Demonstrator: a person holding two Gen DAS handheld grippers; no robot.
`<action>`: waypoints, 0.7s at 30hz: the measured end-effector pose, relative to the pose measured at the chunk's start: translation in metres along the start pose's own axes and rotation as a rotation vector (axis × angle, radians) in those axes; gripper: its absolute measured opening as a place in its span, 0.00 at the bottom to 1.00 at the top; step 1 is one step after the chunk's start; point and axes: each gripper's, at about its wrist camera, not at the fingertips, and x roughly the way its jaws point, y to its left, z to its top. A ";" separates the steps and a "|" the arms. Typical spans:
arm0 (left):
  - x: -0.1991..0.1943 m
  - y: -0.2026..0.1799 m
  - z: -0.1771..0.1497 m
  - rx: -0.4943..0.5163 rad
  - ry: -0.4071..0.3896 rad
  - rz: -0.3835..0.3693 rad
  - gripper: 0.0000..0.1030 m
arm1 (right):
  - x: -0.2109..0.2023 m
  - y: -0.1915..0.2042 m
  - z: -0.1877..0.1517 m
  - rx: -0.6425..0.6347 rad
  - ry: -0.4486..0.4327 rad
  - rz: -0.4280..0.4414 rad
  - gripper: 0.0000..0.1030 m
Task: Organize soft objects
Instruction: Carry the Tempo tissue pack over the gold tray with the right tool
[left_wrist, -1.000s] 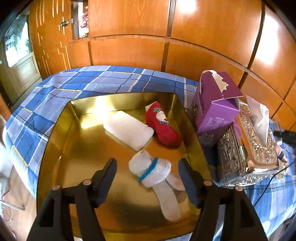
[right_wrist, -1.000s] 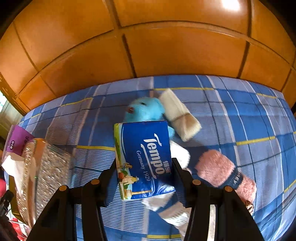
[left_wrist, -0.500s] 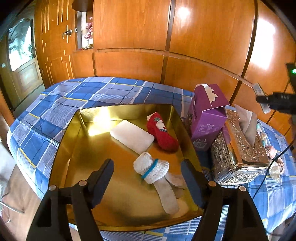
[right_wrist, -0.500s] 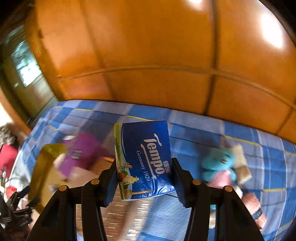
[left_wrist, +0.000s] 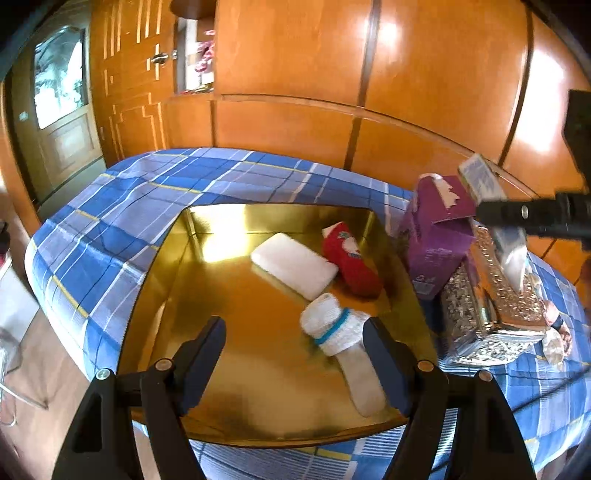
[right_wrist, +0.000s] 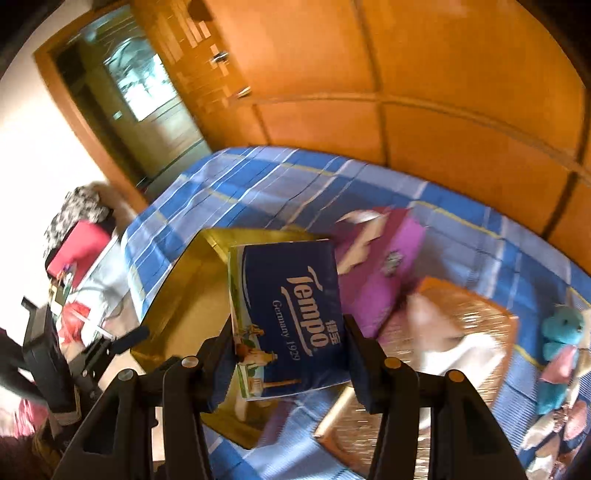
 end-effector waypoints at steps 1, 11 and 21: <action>0.001 0.004 -0.001 -0.009 0.003 0.002 0.75 | 0.006 0.006 -0.003 -0.015 0.006 0.011 0.51; 0.002 0.039 -0.007 -0.095 0.003 0.035 0.75 | 0.071 0.055 -0.027 -0.149 0.101 0.015 0.52; 0.000 0.040 -0.009 -0.088 -0.020 0.040 0.75 | 0.115 0.048 -0.029 -0.116 0.150 -0.111 0.53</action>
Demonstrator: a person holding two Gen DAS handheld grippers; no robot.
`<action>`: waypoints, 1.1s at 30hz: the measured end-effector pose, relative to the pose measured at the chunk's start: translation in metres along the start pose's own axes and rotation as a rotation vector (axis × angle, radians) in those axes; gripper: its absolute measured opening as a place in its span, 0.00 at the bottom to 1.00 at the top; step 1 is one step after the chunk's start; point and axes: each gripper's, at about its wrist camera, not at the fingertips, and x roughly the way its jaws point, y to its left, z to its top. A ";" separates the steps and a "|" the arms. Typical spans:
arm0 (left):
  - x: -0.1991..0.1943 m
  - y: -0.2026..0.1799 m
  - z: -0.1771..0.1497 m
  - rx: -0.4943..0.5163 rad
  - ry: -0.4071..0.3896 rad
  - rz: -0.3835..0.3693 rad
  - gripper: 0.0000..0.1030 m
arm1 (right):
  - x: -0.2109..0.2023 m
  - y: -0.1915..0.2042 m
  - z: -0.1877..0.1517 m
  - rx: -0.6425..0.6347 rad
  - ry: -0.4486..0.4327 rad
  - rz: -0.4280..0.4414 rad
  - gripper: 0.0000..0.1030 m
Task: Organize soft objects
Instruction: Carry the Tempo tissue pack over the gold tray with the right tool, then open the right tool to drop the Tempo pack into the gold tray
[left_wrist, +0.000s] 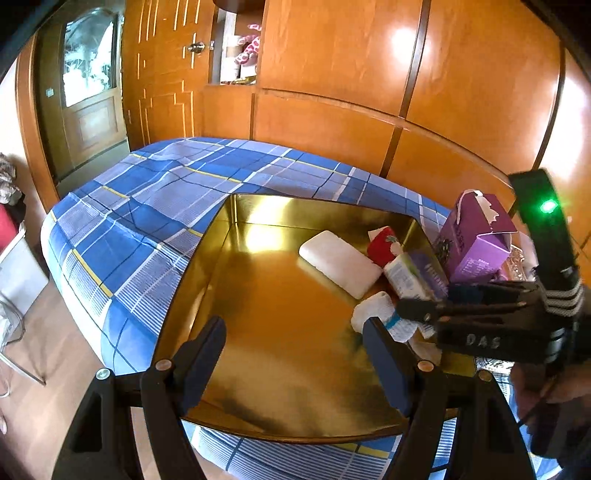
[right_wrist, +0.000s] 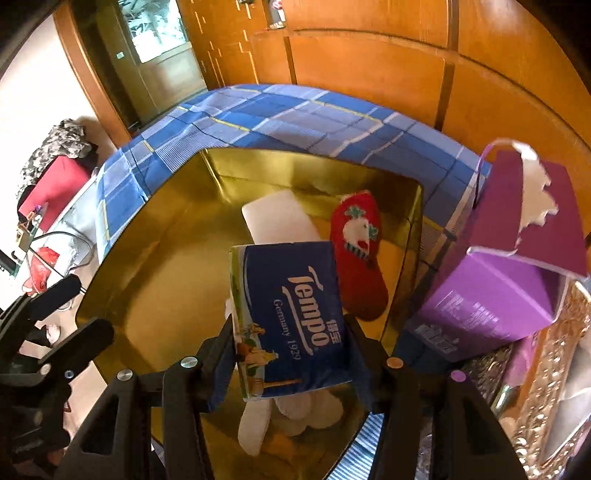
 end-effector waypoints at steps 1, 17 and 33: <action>0.000 -0.001 0.000 0.002 -0.001 -0.003 0.75 | 0.003 0.000 -0.002 -0.001 0.009 -0.001 0.54; -0.009 -0.014 -0.001 0.030 -0.016 -0.022 0.76 | -0.059 0.001 -0.032 0.051 -0.181 -0.060 0.69; -0.037 -0.054 -0.002 0.146 -0.081 -0.072 0.76 | -0.132 -0.037 -0.099 0.156 -0.358 -0.207 0.69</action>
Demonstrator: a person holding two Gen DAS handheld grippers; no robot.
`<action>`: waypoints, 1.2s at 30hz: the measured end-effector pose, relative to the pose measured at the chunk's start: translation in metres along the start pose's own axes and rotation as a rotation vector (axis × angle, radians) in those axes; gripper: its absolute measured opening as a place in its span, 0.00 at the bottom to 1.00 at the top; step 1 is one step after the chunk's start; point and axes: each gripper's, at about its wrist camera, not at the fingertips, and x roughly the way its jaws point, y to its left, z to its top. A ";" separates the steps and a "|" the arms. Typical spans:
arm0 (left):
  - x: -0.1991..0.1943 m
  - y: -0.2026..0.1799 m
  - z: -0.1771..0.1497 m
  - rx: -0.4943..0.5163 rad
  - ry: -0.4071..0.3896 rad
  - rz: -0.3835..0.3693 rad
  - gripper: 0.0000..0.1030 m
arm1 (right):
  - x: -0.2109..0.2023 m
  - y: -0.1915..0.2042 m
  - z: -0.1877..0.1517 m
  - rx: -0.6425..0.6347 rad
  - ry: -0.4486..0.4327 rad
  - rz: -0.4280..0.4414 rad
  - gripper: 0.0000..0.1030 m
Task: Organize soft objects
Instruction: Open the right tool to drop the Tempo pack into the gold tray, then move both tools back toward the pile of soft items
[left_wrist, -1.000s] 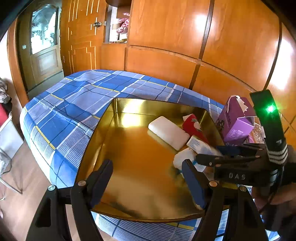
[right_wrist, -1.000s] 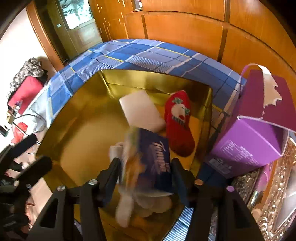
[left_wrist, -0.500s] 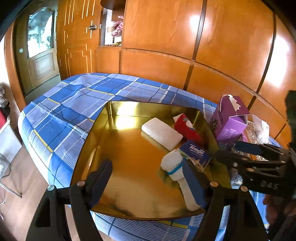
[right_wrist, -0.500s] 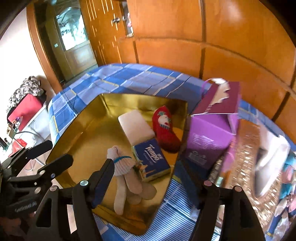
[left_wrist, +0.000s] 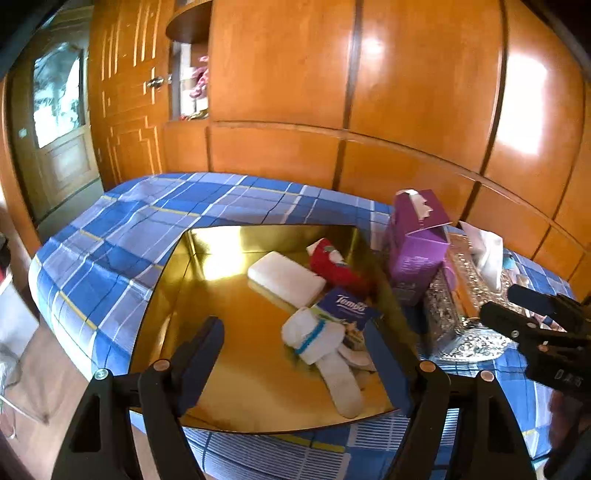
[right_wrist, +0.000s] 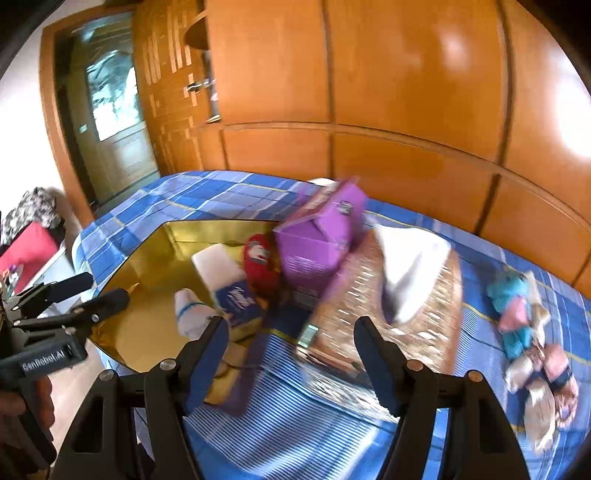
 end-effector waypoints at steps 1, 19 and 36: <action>-0.001 -0.003 0.000 0.007 -0.001 -0.006 0.76 | -0.004 -0.007 -0.003 0.016 -0.002 -0.007 0.69; -0.021 -0.089 0.015 0.207 -0.043 -0.142 0.76 | -0.067 -0.143 -0.082 0.308 0.006 -0.266 0.69; -0.034 -0.199 0.020 0.459 -0.069 -0.315 0.76 | -0.121 -0.226 -0.153 0.512 0.024 -0.478 0.69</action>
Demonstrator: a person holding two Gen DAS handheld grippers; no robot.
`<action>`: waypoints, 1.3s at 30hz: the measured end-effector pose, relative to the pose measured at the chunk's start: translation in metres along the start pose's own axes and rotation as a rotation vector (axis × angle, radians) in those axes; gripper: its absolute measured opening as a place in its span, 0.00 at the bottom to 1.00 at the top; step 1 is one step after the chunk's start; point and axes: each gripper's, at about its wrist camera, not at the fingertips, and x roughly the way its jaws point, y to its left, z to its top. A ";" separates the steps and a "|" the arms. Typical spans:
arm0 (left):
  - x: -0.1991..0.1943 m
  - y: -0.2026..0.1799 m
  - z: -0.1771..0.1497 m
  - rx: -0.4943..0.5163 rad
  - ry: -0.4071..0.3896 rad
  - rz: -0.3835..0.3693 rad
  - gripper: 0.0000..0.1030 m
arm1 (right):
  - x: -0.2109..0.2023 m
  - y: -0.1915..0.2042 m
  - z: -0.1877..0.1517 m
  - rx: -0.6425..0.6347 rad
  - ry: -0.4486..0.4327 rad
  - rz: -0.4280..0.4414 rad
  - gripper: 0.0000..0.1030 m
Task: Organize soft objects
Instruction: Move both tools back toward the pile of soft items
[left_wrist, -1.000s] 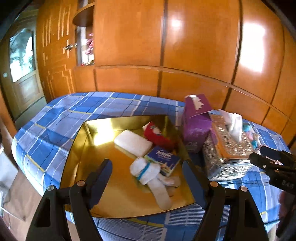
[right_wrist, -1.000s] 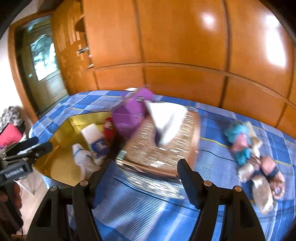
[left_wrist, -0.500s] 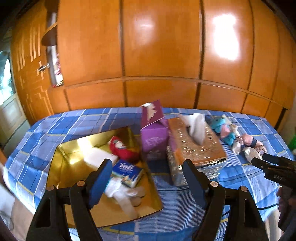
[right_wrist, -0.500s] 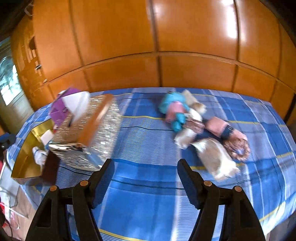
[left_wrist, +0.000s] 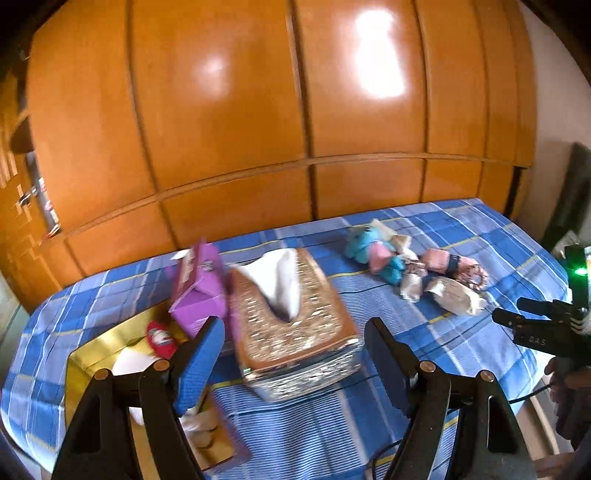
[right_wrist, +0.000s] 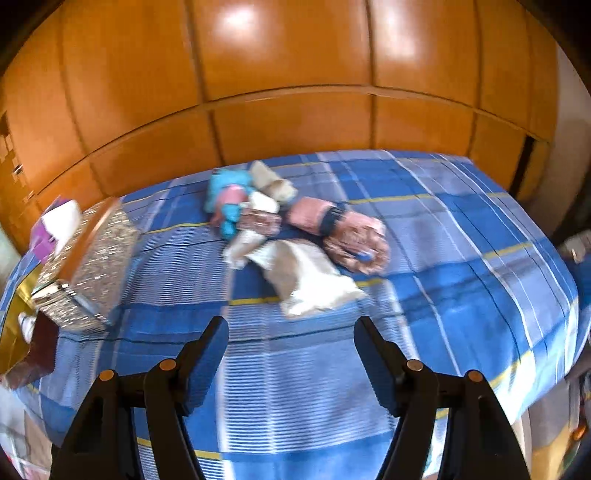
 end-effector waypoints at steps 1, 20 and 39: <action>0.002 -0.005 0.001 0.007 0.004 -0.008 0.76 | 0.001 -0.008 -0.002 0.023 0.002 -0.017 0.69; 0.056 -0.116 0.017 0.131 0.144 -0.263 0.76 | 0.015 -0.062 -0.012 0.222 0.068 -0.144 0.69; 0.195 -0.197 0.025 -0.121 0.500 -0.411 0.74 | 0.022 -0.090 -0.018 0.292 0.090 -0.168 0.69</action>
